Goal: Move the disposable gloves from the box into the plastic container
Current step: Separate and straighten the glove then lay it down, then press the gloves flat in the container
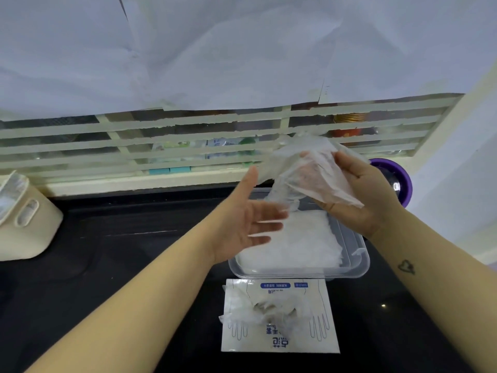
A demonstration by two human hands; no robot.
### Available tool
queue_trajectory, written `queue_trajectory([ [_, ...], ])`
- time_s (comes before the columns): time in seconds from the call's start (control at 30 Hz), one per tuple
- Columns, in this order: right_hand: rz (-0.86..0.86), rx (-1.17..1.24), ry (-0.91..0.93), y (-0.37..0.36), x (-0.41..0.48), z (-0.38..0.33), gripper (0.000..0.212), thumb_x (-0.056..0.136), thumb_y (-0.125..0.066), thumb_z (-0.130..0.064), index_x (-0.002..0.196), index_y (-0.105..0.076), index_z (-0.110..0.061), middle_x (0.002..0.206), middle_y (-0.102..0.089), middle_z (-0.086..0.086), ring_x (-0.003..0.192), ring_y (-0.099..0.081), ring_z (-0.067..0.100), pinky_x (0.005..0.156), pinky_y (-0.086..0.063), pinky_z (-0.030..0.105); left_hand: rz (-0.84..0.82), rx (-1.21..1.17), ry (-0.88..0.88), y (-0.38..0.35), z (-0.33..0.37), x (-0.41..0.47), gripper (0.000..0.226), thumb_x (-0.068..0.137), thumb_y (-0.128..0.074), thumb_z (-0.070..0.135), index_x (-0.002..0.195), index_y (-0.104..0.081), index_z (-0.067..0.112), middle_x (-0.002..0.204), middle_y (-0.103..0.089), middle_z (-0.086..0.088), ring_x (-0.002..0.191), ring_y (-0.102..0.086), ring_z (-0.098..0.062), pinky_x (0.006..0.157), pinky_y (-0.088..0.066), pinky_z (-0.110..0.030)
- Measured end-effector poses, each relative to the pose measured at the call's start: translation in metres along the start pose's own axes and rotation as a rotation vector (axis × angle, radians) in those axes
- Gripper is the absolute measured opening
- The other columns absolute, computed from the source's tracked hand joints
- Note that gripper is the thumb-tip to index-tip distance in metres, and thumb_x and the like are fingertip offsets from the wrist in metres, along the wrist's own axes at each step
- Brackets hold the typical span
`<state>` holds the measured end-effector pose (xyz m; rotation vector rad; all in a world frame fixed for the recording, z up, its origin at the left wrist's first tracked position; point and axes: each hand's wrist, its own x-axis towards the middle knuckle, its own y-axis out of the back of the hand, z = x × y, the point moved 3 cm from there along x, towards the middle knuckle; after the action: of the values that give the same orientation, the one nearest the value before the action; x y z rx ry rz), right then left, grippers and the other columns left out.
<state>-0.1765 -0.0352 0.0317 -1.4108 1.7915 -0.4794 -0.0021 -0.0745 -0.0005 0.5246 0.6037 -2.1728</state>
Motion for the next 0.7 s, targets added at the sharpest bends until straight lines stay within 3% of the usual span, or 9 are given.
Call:
queue_trajectory([
  [0.1,-0.015,-0.04,0.004,-0.005,-0.005,0.001,0.034,0.102,-0.038,-0.027,0.109,-0.064,-0.007,0.109,-0.071,0.012,0.092,-0.071,0.026,0.077,-0.059,0.038,-0.148,-0.025,0.096,-0.008,0.001,0.004,0.091,0.071,-0.031,0.08,0.115,-0.068,0.01,0.12,-0.069,-0.007,0.12,-0.058,-0.024,0.108,-0.038,-0.042],
  [0.17,-0.035,-0.078,-0.002,-0.006,-0.008,0.002,0.036,0.102,-0.037,-0.028,0.115,-0.062,-0.005,0.112,-0.07,0.013,0.096,-0.07,0.026,0.082,-0.058,0.038,-0.173,-0.134,0.063,-0.016,0.002,0.005,0.081,0.072,-0.041,0.074,0.116,-0.066,0.011,0.116,-0.069,-0.006,0.117,-0.059,-0.025,0.107,-0.039,-0.043],
  [0.27,-0.036,-0.127,-0.017,-0.003,-0.012,0.0,0.038,0.1,-0.04,-0.028,0.119,-0.062,-0.004,0.111,-0.069,0.013,0.093,-0.07,0.025,0.077,-0.059,0.037,-0.108,-0.353,-0.107,-0.022,0.008,0.008,0.051,0.078,-0.059,0.046,0.113,-0.062,0.01,0.099,-0.067,-0.005,0.093,-0.065,-0.019,0.091,-0.053,-0.036],
  [0.37,-0.005,-0.164,-0.012,0.007,-0.013,-0.003,0.032,0.099,-0.043,-0.025,0.106,-0.068,-0.005,0.096,-0.071,0.01,0.084,-0.071,0.021,0.067,-0.059,0.032,-0.001,-0.454,-0.271,-0.017,0.014,0.01,0.015,0.091,-0.058,0.019,0.098,-0.062,0.007,0.083,-0.067,-0.006,0.07,-0.065,-0.014,0.065,-0.058,-0.024],
  [0.43,0.042,-0.232,-0.012,0.016,-0.01,-0.002,0.028,0.1,-0.042,-0.022,0.103,-0.065,-0.006,0.086,-0.069,0.007,0.077,-0.07,0.017,0.063,-0.057,0.029,0.07,-0.338,-0.321,-0.012,0.01,0.01,0.013,0.097,-0.053,0.016,0.096,-0.062,0.007,0.079,-0.064,-0.005,0.067,-0.06,-0.014,0.062,-0.055,-0.023],
  [0.57,0.154,-0.533,-0.048,0.038,0.004,0.007,0.027,0.102,-0.042,-0.019,0.095,-0.064,-0.006,0.077,-0.066,0.007,0.069,-0.064,0.018,0.065,-0.055,0.028,0.257,0.297,-0.373,-0.004,-0.008,0.009,0.019,0.101,-0.048,0.022,0.091,-0.055,0.008,0.055,-0.05,0.004,0.046,-0.043,-0.01,0.052,-0.044,-0.026],
  [0.63,0.187,-0.833,-0.048,0.049,0.01,0.01,0.026,0.101,-0.044,-0.023,0.095,-0.067,-0.011,0.081,-0.061,0.012,0.075,-0.056,0.027,0.075,-0.048,0.033,0.269,0.495,-0.269,0.002,-0.017,0.007,0.015,0.101,-0.048,0.024,0.095,-0.054,0.012,0.05,-0.051,0.01,0.04,-0.041,-0.006,0.048,-0.042,-0.023],
  [0.7,0.186,-1.259,-0.022,0.056,0.016,0.009,0.025,0.1,-0.046,-0.028,0.093,-0.067,-0.018,0.075,-0.058,0.009,0.067,-0.052,0.022,0.067,-0.044,0.027,0.214,0.655,-0.094,0.012,-0.027,0.001,0.015,0.099,-0.051,0.03,0.112,-0.052,0.022,0.062,-0.061,0.01,0.04,-0.046,-0.004,0.048,-0.044,-0.018],
])
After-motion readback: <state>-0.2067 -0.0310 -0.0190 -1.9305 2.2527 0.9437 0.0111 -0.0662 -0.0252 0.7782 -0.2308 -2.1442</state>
